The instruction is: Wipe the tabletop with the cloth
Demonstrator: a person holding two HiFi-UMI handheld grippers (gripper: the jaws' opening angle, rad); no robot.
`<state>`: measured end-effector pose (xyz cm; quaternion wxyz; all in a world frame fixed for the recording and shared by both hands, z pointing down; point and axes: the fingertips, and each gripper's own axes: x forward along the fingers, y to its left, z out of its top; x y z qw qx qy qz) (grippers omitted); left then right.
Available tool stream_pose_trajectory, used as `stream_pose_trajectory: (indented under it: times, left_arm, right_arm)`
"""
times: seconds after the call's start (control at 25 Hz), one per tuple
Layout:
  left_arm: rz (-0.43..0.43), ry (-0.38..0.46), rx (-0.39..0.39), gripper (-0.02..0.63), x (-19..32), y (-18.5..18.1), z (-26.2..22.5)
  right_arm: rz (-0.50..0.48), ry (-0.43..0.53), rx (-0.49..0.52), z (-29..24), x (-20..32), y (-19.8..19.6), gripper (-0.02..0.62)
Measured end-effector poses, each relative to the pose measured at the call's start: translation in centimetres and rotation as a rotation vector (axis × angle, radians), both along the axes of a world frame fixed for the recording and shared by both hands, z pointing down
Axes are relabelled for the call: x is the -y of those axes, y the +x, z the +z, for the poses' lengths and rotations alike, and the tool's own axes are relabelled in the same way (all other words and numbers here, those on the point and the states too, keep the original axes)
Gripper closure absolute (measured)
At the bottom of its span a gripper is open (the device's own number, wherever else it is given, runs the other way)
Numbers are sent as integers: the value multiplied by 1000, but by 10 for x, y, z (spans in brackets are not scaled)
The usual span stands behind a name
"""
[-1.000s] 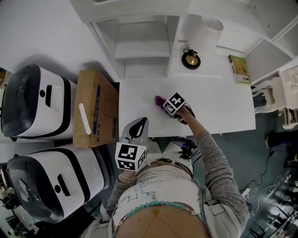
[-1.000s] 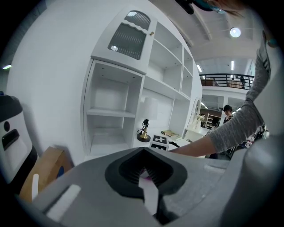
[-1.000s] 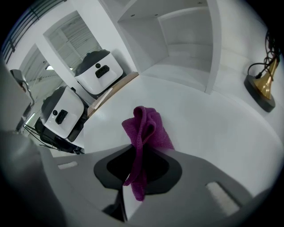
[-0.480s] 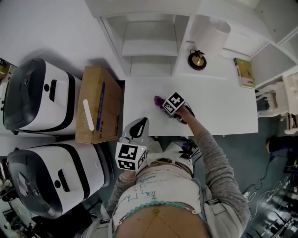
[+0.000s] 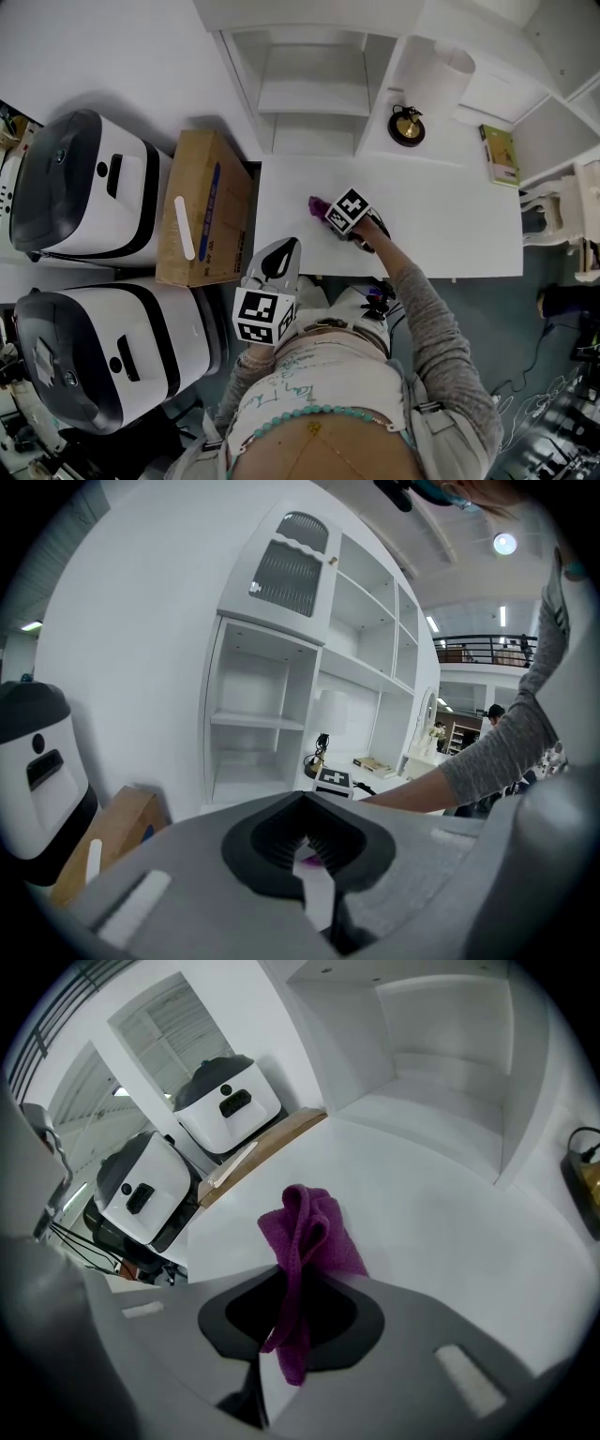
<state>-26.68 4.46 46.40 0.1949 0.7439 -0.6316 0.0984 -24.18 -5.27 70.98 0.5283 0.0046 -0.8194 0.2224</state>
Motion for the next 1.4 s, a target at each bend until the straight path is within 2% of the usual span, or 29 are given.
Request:
stream_pose_trajectory:
  times: [1.4]
  left_arm:
    - [-152, -41, -29, 604, -31, -51, 18]
  right_arm:
    - [-106, -80, 63, -2, -36, -76, 517]
